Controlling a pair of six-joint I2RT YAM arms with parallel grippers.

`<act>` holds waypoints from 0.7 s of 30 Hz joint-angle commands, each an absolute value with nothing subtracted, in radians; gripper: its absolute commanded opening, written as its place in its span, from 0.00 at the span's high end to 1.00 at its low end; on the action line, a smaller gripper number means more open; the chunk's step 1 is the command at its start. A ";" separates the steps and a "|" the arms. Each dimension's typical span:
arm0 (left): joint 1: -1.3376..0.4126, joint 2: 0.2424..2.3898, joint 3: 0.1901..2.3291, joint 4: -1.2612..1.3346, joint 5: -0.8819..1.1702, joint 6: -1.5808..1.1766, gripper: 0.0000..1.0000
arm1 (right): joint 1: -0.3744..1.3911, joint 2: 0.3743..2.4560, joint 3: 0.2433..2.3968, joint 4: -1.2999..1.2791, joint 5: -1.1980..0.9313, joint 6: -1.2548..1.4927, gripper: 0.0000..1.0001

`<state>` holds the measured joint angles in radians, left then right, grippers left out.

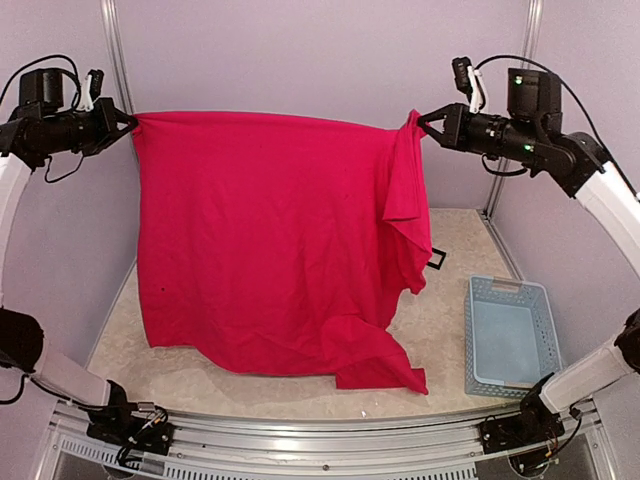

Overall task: Remove the brooch from the garment
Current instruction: Flatten out the crumpled clothing at the center of the board.

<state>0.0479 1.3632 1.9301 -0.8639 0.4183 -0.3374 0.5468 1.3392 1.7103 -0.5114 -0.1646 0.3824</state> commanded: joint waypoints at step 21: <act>0.221 1.606 1.904 -0.339 0.498 -0.153 1.00 | 0.530 1.830 2.076 0.015 -0.242 0.201 1.00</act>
<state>0.2379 1.7546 2.1334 -0.4255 0.6281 -0.2958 0.5476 1.9060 2.1998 0.0364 -0.1879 0.2432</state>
